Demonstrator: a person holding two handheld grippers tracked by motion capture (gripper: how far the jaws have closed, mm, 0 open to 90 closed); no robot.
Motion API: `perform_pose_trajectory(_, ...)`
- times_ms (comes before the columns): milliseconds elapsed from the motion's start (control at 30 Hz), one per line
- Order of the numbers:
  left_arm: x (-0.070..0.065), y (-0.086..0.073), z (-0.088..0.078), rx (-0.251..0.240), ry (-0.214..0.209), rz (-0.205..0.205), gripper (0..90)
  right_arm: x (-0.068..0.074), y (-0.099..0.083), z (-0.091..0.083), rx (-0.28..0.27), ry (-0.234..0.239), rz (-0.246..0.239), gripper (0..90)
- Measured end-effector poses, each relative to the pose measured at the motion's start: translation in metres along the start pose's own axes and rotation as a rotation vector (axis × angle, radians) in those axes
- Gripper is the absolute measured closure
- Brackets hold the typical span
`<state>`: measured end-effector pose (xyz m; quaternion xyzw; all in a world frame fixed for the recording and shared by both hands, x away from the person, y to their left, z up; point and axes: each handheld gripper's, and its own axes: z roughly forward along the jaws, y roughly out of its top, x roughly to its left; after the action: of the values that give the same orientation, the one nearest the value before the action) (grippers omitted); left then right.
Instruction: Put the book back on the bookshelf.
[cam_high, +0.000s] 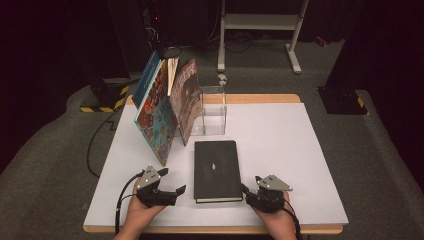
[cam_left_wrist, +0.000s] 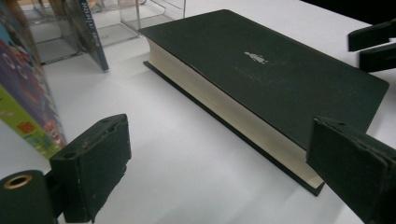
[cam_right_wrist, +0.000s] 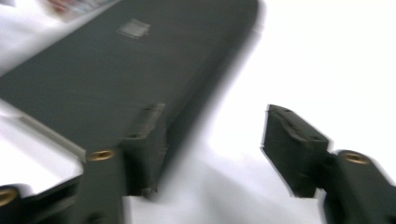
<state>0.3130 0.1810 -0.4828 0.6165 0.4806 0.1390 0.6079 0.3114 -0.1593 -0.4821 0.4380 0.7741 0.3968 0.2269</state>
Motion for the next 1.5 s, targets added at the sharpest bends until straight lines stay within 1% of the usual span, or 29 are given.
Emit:
perform_pose_trajectory(67,-0.001,0.001,0.002,-0.004,-0.006,-0.008,6.7,-0.002,-0.001,0.000,-0.016,-0.024,-0.030,42.1)
perform_pose_trajectory(100,-0.001,0.001,0.004,-0.003,-0.013,-0.009,6.6,-0.004,-0.001,0.000,-0.011,-0.035,-0.018,43.4)
perform_pose_trajectory(133,-0.002,0.001,0.005,-0.006,-0.013,-0.010,6.6,-0.004,-0.001,0.003,0.000,-0.024,-0.012,44.4)
perform_pose_trajectory(200,-0.005,0.002,0.010,-0.001,-0.011,0.014,6.6,-0.001,-0.001,0.006,0.022,0.007,-0.024,45.6)
perform_pose_trajectory(233,-0.006,0.003,0.012,-0.004,-0.011,0.014,6.6,0.001,-0.002,0.006,0.027,0.022,-0.032,47.3)
perform_pose_trajectory(267,-0.007,0.003,0.013,-0.002,-0.009,0.024,6.6,0.002,-0.002,0.006,0.029,0.021,-0.036,48.9)
perform_pose_trajectory(300,-0.008,0.004,0.016,0.001,-0.008,0.031,6.6,0.002,-0.002,0.006,0.031,0.025,-0.035,50.4)
perform_pose_trajectory(367,-0.009,0.005,0.021,0.015,-0.001,0.036,6.6,0.001,-0.003,0.006,0.029,0.052,-0.016,54.1)
perform_pose_trajectory(400,-0.010,0.005,0.024,0.016,0.001,0.024,5.9,0.000,-0.003,0.006,0.029,0.067,-0.004,55.6)
perform_pose_trajectory(467,-0.011,0.005,0.030,0.032,0.001,0.015,5.6,0.000,-0.004,0.006,0.029,0.075,0.000,58.1)
perform_pose_trajectory(533,-0.012,0.005,0.038,0.050,0.002,0.005,5.4,0.002,-0.004,0.006,0.027,0.071,0.001,60.2)
perform_pose_trajectory(600,-0.014,0.005,0.046,0.057,0.002,-0.002,5.4,0.004,-0.004,0.005,0.027,0.078,-0.007,62.6)
perform_pose_trajectory(667,-0.016,0.006,0.052,0.063,0.000,-0.002,5.4,0.007,-0.005,0.005,0.025,0.089,-0.017,62.4)
perform_pose_trajectory(700,-0.017,0.006,0.054,0.062,-0.002,-0.005,5.4,0.008,-0.005,0.005,0.024,0.094,-0.024,61.6)
perform_pose_trajectory(733,-0.018,0.007,0.058,0.065,0.002,0.005,5.4,0.010,-0.005,0.005,0.025,0.096,-0.028,61.2)
perform_pose_trajectory(767,-0.018,0.007,0.058,0.065,0.002,0.005,5.5,0.012,-0.005,0.006,0.023,0.100,-0.040,58.3)
perform_pose_trajectory(833,-0.017,0.009,0.068,0.067,0.010,-0.011,5.8,0.014,-0.004,0.006,0.023,0.083,-0.055,51.8)
perform_pose_trajectory(867,-0.017,0.009,0.068,0.067,0.010,-0.011,5.8,0.013,-0.004,0.006,0.027,0.074,-0.049,46.6)
perform_pose_trajectory(900,-0.016,0.009,0.072,0.073,0.015,-0.012,5.8,0.013,-0.004,0.006,0.027,0.074,-0.049,46.6)
perform_pose_trajectory(967,-0.015,0.008,0.076,0.075,0.020,-0.012,6.0,0.011,-0.004,0.006,0.026,0.063,-0.040,42.5)
perform_pose_trajectory(1067,-0.012,0.008,0.080,0.076,0.018,-0.041,6.1,0.011,-0.004,0.003,0.006,0.060,-0.039,40.1)
perform_pose_trajectory(1100,-0.011,0.007,0.081,0.084,0.014,-0.042,6.1,0.012,-0.003,0.002,-0.002,0.063,-0.036,39.6)
perform_pose_trajectory(1167,-0.012,0.006,0.083,0.082,0.003,-0.066,6.3,0.013,-0.001,0.000,-0.018,0.075,-0.037,38.9)
perform_pose_trajectory(1200,-0.012,0.006,0.084,0.093,-0.003,-0.064,6.3,0.014,0.001,0.000,-0.023,0.076,-0.032,38.3)
perform_pose_trajectory(1300,-0.013,0.004,0.084,0.095,-0.009,-0.057,6.7,0.015,0.008,0.000,-0.045,0.099,-0.001,33.7)
perform_pose_trajectory(1333,-0.013,0.004,0.086,0.089,-0.001,-0.066,7.0,0.014,0.014,0.001,-0.050,0.106,0.007,32.9)
perform_pose_trajectory(1400,-0.010,0.004,0.087,0.100,0.003,-0.081,7.7,0.015,0.017,0.003,-0.043,0.111,0.019,32.1)
perform_pose_trajectory(1467,-0.010,0.004,0.088,0.096,-0.001,-0.093,8.9,0.019,0.023,0.010,-0.026,0.128,0.032,29.0)
perform_pose_trajectory(1500,-0.010,0.004,0.088,0.094,-0.005,-0.096,8.9,0.019,0.023,0.010,-0.026,0.128,0.032,29.0)
